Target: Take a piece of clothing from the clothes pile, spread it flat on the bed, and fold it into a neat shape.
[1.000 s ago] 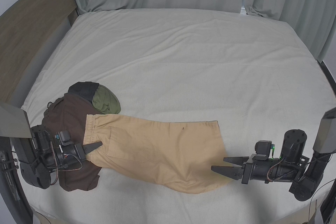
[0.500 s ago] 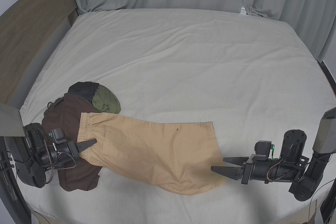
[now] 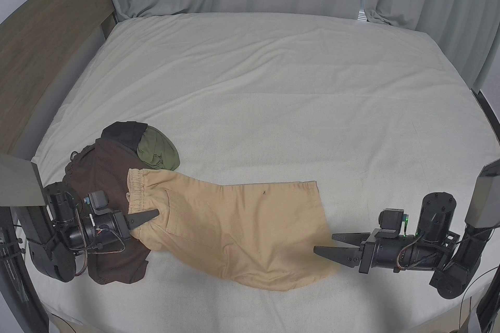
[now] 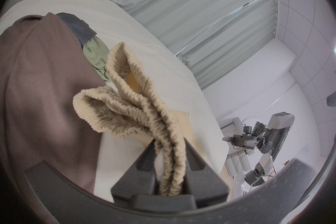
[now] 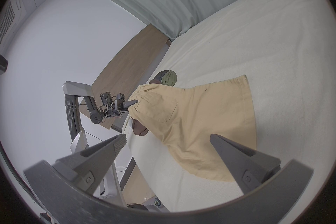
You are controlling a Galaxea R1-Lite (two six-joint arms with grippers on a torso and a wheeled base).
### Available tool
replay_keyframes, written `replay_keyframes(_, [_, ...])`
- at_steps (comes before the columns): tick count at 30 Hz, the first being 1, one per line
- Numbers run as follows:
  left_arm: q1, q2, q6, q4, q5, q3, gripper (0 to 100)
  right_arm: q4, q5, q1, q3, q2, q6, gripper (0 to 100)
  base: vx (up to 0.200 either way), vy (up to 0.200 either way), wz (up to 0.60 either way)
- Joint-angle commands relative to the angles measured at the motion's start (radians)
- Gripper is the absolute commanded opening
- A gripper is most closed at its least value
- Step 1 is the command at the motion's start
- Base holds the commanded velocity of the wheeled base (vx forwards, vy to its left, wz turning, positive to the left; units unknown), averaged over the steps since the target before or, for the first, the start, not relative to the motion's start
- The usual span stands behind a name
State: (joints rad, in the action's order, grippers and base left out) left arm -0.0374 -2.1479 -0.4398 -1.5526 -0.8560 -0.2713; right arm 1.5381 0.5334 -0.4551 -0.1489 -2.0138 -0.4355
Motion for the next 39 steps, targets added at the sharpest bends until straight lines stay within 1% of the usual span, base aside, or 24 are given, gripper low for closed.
replay_keyframes(1, [0.039, 0.000, 0.000, 0.000, 0.002, -0.008, 0, 0.000, 0.000, 0.001, 0.000, -0.002, 0.000, 100, 0.000, 0.000, 0.00])
replay_keyframes(13, [0.123, -0.001, -0.013, 0.000, 0.009, -0.029, 0, 0.000, 0.000, 0.001, -0.001, -0.002, 0.000, 100, 0.000, 0.000, 0.00])
replay_keyframes(24, [0.188, -0.010, -0.028, 0.002, 0.044, -0.060, 0, 0.000, 0.000, 0.001, -0.003, 0.000, 0.001, 100, 0.000, 0.000, 0.00])
replay_keyframes(26, [0.195, -0.012, -0.028, 0.002, 0.057, -0.062, 0, 0.000, 0.000, 0.003, -0.003, 0.001, 0.001, 100, 0.000, 0.000, 0.00])
replay_keyframes(29, [0.199, -0.012, -0.033, 0.002, 0.057, -0.063, 0, 0.000, 0.000, 0.003, -0.003, 0.001, 0.000, 100, 0.000, 0.000, 0.00])
replay_keyframes(32, [0.214, -0.012, -0.048, 0.002, 0.057, -0.065, 0, 0.000, 0.000, 0.003, -0.003, 0.001, 0.000, 100, 0.000, 0.000, 0.00])
replay_keyframes(39, [0.251, -0.017, -0.050, 0.002, 0.060, -0.085, 0, 0.000, 0.000, 0.015, -0.008, 0.006, 0.000, 100, 0.000, 0.000, 0.00])
